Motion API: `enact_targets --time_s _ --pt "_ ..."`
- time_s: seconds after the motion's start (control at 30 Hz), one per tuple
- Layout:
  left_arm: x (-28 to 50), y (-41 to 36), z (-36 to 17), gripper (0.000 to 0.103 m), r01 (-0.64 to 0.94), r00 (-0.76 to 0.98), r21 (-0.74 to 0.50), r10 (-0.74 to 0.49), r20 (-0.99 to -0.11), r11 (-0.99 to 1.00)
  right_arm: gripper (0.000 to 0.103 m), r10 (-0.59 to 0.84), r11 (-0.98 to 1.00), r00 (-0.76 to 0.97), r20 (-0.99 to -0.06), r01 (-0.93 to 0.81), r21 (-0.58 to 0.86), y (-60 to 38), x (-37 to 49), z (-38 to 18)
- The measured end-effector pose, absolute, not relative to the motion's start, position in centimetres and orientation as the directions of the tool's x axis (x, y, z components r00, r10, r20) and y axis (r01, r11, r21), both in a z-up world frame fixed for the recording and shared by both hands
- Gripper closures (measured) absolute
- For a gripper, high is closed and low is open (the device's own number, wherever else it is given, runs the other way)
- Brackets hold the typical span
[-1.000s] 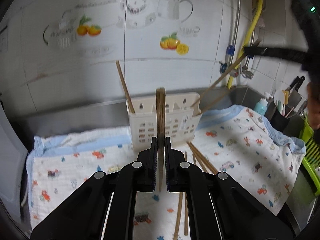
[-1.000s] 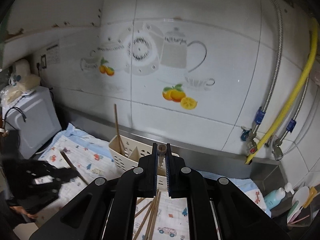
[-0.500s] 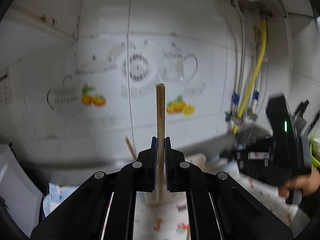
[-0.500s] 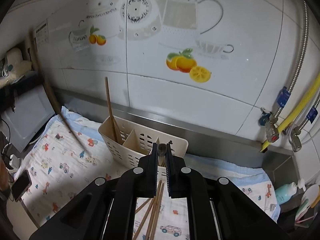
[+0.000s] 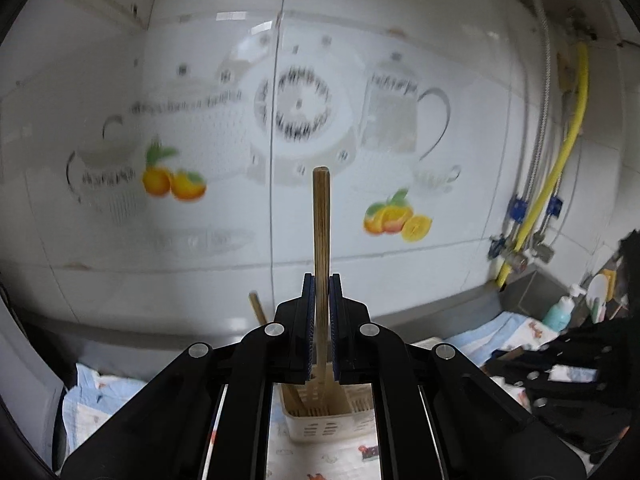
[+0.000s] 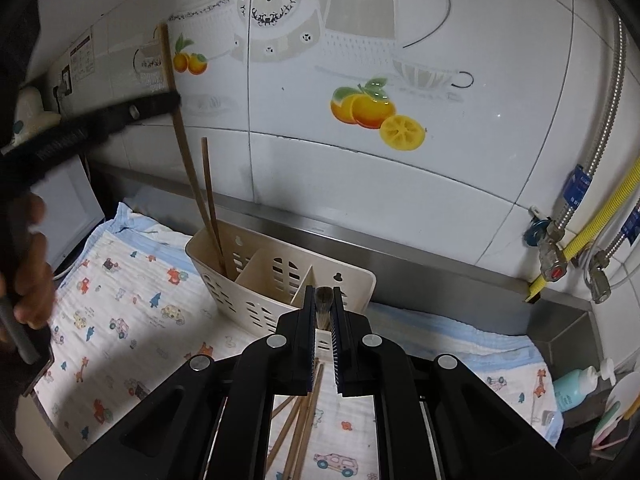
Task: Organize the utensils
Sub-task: 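Open both grippers to drop the chopsticks into the holder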
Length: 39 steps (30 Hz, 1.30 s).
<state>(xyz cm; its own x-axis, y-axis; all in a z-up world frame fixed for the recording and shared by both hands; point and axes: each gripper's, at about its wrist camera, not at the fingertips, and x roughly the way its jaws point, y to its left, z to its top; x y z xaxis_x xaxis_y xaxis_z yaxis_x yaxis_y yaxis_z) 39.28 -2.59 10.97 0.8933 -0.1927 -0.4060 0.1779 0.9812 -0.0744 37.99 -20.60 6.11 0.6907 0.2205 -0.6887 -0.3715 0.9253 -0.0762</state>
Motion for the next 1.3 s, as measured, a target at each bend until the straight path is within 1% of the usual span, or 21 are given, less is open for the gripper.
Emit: enact_targets --time_s 0.1,0.3,0.43,0.57,0.63,0.73,0.97,1.3 --pt "40.2 -2.3 9.5 0.097 0.173 0.877 -0.086 -0.194 -0.441 0.981 0.096 0.228 0.925 0.69 -0.687 -0.373 -0.068 -20.6 38.0 6.0" --pt "40.9 -1.8 8.1 0.097 0.164 0.857 -0.096 -0.19 -0.479 0.982 0.094 0.232 0.926 0.712 -0.663 -0.371 -0.075 -20.4 37.3 6.7" --pt "40.6 -1.6 8.0 0.095 0.161 0.859 -0.108 -0.193 -0.474 0.981 0.082 0.23 0.929 0.735 -0.638 -0.362 -0.083 -20.5 36.5 7.7" --pt "39.6 -1.2 8.7 0.094 0.159 0.863 -0.104 -0.189 -0.469 0.982 0.08 0.233 0.932 0.761 -0.606 -0.353 -0.086 -21.0 34.5 8.7" --pt "38.5 -0.8 9.2 0.093 0.16 0.868 -0.106 -0.191 -0.459 0.981 0.075 0.243 0.934 0.769 -0.592 -0.35 -0.07 -21.6 33.2 8.9" --pt "36.6 -0.4 9.4 0.092 0.163 0.87 -0.114 -0.197 -0.452 0.98 0.075 0.252 0.938 0.776 -0.578 -0.344 -0.053 -22.4 30.8 8.6" --pt "31.4 0.3 7.5 0.092 0.182 0.852 -0.122 -0.218 -0.476 0.976 0.075 0.24 0.948 0.777 -0.582 -0.317 -0.031 -23.9 25.6 5.4" --pt "24.4 1.6 1.9 0.092 0.204 0.811 -0.156 -0.256 -0.527 0.967 0.075 0.207 0.955 0.753 -0.625 -0.295 -0.039 -24.7 20.7 -1.4"
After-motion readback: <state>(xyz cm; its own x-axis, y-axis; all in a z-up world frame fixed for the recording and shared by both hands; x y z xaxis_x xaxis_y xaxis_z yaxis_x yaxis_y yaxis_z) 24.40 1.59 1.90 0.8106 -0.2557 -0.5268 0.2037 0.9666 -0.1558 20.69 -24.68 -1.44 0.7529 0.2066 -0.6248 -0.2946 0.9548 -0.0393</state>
